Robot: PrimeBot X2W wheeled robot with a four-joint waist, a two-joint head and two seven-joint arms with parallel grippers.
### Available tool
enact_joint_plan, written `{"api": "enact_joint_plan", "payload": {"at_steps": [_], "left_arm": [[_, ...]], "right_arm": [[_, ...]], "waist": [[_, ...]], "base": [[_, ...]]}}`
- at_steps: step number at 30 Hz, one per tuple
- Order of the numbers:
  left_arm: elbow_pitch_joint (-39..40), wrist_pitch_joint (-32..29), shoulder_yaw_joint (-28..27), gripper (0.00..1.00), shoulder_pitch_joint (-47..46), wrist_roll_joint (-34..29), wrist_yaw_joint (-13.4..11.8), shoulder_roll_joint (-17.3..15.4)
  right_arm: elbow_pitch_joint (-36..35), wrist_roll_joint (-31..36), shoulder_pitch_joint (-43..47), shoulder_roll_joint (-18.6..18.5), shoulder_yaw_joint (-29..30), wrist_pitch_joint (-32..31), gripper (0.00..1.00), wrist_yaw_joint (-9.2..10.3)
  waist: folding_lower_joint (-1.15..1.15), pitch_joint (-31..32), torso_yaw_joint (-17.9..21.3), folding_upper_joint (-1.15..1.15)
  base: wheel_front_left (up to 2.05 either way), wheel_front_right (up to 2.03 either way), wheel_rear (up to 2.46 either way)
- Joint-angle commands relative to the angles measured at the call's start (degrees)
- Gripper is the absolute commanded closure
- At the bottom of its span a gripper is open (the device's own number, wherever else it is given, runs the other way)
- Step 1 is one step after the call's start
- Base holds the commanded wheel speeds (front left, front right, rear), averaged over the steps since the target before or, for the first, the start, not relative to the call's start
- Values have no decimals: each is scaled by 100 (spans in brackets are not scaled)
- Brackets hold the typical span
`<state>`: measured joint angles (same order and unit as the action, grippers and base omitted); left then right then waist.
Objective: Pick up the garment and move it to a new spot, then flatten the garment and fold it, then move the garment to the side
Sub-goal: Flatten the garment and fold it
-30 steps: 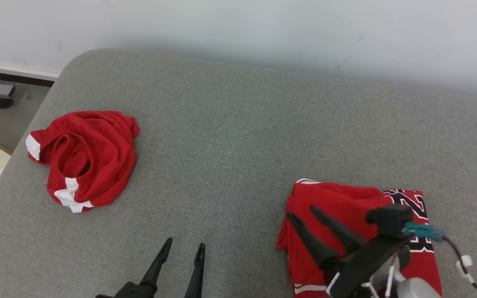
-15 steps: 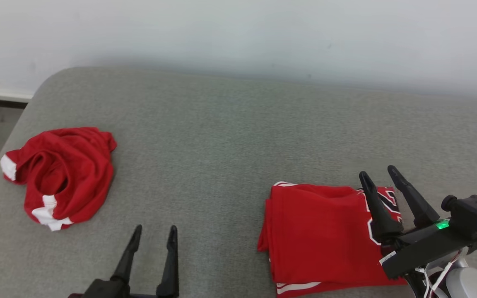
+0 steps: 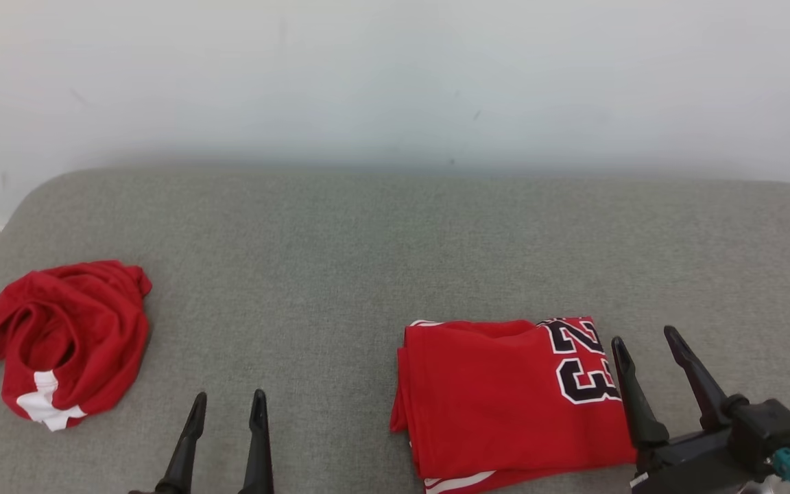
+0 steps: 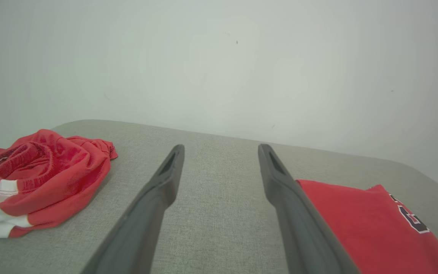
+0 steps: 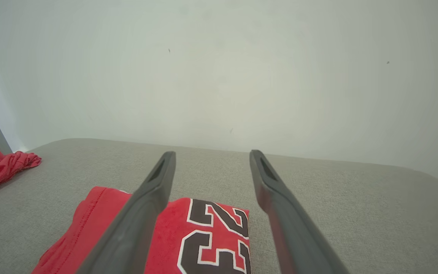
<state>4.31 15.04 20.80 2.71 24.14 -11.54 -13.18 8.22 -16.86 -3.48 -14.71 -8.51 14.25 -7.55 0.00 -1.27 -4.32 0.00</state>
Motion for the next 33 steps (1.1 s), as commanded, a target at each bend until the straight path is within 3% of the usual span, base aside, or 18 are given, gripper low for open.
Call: {"api": "enact_joint_plan", "payload": {"at_steps": [1, 6, 9, 14, 24, 33], "left_arm": [[-69, 19, -124, 0, 131, -105, 59, 59], [-134, 19, -444, 0, 274, -507, 310, 250], [-128, 19, -644, 0, 411, -812, 656, 423], [-146, 19, -930, 0, 678, -1275, 925, 610], [-287, 19, -1241, 0, 972, -1698, 1231, 883], [-347, 19, -1400, 0, 1047, -1868, 1351, 1004]], "right_arm": [[-2, 193, 119, 60, 48, 66, 0, 14], [-284, 587, 397, 297, 289, 92, 0, 14], [-472, 860, 689, 483, 459, 94, 0, 14], [-606, 1051, 1022, 682, 561, 96, 0, 14], [-673, 1029, 1381, 885, 645, 96, 0, 14], [-653, 1053, 1501, 916, 543, 96, 0, 14]], "waist": [[0, 177, 146, 0], [0, 295, 208, 0], [0, 421, 205, 0], [0, 587, 214, 0], [0, 728, 165, 0], [0, 790, 112, 0]], "base": [[0, 0, 0], [0, 0, 0], [0, 0, 0], [0, 0, 0], [0, 0, 0], [0, 0, 0]]}}
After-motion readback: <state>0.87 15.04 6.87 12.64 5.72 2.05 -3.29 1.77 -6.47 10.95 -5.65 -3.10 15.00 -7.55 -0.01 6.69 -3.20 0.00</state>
